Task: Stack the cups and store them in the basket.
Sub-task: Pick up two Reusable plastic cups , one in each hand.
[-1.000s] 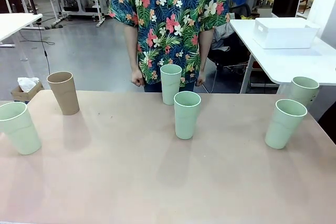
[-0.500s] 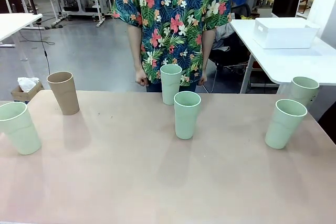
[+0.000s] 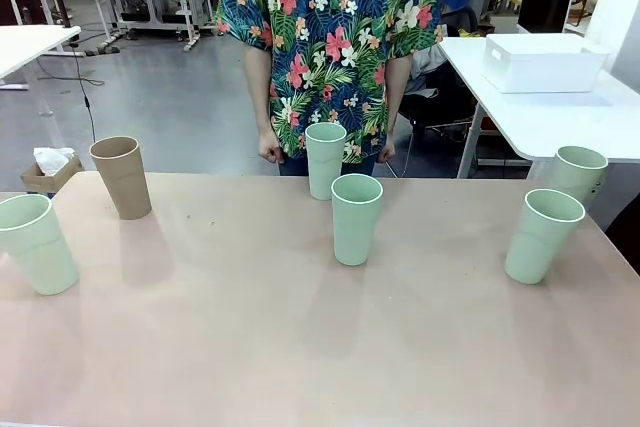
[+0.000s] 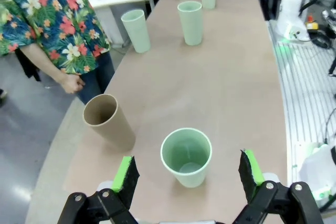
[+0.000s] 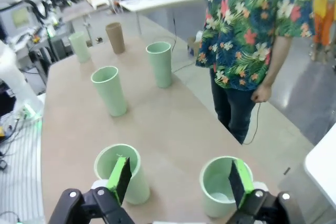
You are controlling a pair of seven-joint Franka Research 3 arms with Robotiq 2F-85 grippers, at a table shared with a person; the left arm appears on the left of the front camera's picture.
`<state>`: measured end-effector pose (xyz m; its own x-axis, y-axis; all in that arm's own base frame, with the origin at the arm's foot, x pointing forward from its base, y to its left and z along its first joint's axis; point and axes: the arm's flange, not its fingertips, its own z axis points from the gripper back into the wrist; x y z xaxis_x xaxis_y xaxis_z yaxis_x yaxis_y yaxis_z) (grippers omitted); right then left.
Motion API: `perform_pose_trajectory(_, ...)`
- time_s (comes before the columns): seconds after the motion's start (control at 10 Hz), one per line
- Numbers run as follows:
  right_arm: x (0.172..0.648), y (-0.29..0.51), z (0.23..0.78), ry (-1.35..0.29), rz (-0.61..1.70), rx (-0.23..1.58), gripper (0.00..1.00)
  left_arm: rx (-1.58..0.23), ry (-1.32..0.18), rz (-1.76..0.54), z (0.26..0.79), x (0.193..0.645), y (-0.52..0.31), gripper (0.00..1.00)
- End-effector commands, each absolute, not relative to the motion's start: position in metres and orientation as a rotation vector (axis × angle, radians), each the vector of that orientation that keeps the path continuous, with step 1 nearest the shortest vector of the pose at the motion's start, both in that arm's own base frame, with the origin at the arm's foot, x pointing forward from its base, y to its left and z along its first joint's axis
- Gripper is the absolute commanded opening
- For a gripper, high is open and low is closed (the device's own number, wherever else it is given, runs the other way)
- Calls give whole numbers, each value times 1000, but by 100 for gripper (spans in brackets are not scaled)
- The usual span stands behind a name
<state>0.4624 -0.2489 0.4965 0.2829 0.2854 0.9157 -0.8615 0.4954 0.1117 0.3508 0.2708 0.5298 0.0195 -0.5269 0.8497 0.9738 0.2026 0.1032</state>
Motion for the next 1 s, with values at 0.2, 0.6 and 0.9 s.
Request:
perform_pose_trajectory(0.2,503,-312,434,-1100,856,721,100,-656,-1161,-1333,474,361,316,100)
perform_pose_trajectory(0.6,517,-313,343,-1078,756,757,100,-742,-1193,-1297,406,379,319,100)
perform_pose_trajectory(0.9,516,-316,306,-1090,688,759,100,-860,-1164,-1286,370,391,323,100)
